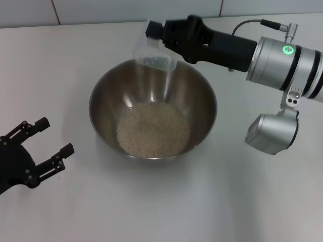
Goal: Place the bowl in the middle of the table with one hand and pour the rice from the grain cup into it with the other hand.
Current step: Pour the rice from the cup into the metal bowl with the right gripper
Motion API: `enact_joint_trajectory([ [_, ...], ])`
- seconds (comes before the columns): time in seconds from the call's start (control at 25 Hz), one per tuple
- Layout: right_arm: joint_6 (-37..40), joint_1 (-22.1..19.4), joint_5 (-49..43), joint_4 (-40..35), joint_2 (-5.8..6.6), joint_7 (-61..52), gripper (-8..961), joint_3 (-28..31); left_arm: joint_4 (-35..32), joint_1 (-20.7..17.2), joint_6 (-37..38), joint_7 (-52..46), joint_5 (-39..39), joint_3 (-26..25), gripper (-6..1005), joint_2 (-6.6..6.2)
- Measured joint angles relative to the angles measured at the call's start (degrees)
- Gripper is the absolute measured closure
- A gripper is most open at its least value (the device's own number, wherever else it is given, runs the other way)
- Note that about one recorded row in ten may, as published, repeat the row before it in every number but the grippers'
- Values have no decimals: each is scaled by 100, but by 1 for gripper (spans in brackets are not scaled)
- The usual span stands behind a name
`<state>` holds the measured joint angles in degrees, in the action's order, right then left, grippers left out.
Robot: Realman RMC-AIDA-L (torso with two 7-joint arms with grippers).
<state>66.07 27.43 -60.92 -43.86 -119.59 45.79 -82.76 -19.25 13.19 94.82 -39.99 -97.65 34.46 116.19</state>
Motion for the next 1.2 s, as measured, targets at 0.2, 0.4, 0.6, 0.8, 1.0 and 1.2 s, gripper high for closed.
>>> enact_joint_trajectory([
  [0.2, 12, -33, 428, 187, -13, -1976, 887, -82, 0, 20, 2, 0, 0, 0, 188, -5],
  [0.4, 20, -12, 1290, 798, -17, -3673, 886, -286, 0, 43, 18, 0, -8, 0, 188, -25],
  [0.6, 81, 26, 1985, 1137, -6, -5920, 884, -417, 0, 54, 28, 0, -23, 0, 188, -33],
  [0.8, 87, 5, 2013, 1256, -5, -7295, 883, -416, -6, 79, 45, 0, -52, 85, 188, -35],
  [1.0, 176, -53, 2191, 1410, -18, -7495, 881, -443, -9, 95, 66, 0, -53, 146, 188, -26],
  [1.2, 518, -392, 3078, 1469, -20, -7454, 879, -378, -9, 84, 117, 0, -53, 150, 188, -19],
])
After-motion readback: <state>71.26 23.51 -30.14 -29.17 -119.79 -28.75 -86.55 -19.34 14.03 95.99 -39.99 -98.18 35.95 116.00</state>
